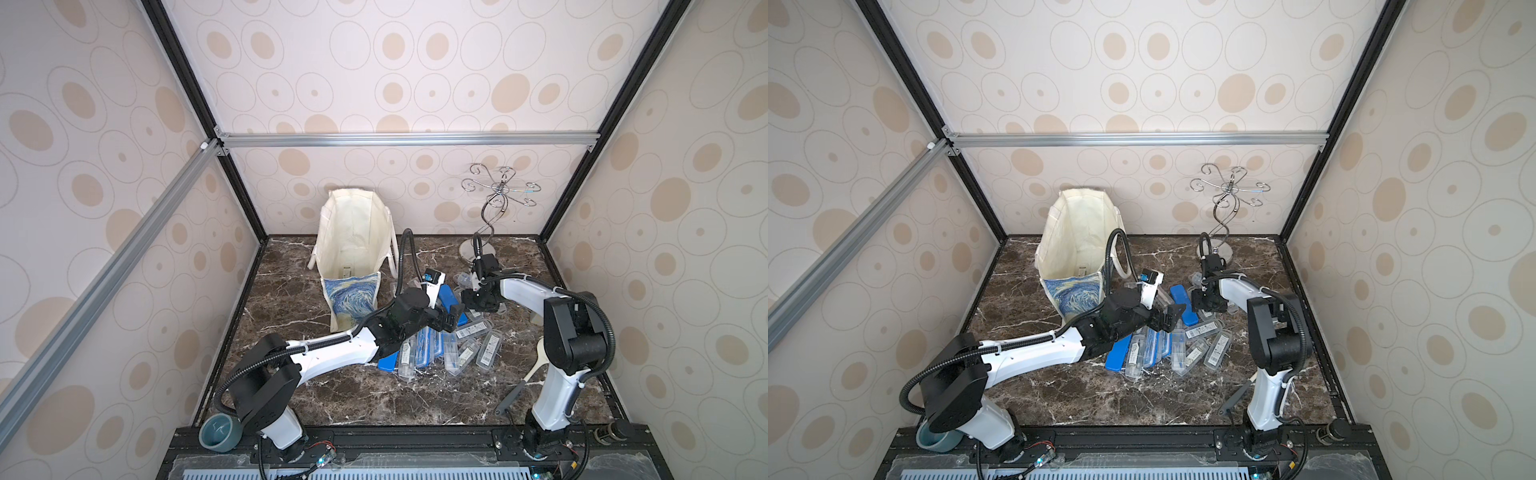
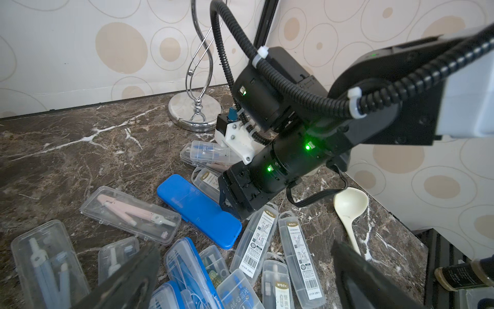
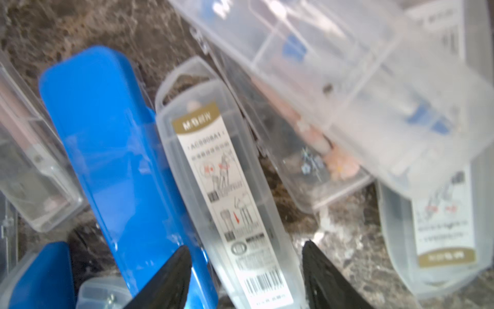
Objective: Put the compass set into the canvas bag
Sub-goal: Pick up the compass set at the center of the board.
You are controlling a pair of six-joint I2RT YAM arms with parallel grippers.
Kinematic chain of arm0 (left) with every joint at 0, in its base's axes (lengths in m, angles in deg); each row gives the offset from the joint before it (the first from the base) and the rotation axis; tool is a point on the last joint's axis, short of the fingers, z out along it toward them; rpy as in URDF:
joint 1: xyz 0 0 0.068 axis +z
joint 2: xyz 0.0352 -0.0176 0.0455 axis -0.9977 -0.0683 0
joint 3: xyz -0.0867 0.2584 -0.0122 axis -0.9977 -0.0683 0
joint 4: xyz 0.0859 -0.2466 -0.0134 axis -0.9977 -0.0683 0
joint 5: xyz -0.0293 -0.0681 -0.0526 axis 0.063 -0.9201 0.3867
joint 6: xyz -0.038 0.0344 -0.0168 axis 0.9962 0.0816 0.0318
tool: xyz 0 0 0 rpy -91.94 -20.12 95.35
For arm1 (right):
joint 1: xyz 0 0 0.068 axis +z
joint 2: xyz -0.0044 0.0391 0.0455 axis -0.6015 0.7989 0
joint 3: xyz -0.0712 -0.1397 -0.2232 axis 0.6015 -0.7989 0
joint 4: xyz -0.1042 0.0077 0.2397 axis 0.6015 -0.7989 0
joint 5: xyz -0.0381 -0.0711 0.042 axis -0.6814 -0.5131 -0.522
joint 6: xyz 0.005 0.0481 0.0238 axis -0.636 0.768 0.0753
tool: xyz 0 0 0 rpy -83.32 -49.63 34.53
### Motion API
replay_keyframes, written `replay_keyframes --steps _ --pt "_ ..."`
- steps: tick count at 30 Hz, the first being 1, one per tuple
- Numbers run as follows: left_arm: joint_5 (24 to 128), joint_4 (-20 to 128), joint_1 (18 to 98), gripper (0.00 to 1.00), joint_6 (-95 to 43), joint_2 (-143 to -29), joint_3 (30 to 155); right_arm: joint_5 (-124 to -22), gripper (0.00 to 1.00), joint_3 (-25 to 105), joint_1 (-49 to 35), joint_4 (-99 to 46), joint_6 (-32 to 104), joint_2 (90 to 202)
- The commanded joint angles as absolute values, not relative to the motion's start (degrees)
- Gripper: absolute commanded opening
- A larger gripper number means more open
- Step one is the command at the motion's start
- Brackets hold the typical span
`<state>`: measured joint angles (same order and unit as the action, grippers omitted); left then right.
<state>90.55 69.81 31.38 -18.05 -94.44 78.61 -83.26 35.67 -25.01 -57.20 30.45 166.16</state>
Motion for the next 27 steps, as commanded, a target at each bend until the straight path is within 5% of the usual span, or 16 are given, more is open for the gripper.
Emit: replay_keyframes --steps 1,19,27 --pt "91.54 71.52 31.24 1.00 -17.14 -95.26 78.34 -84.11 0.66 37.82 -24.94 -58.42 29.06 168.79" --pt "91.88 72.64 31.24 1.00 -16.93 -95.03 76.54 -87.54 0.61 43.81 -21.74 -61.32 31.28 175.73" --pt "92.25 73.92 31.26 1.00 -16.61 -93.90 75.09 -88.09 0.44 43.94 -21.42 -61.00 31.62 176.15"
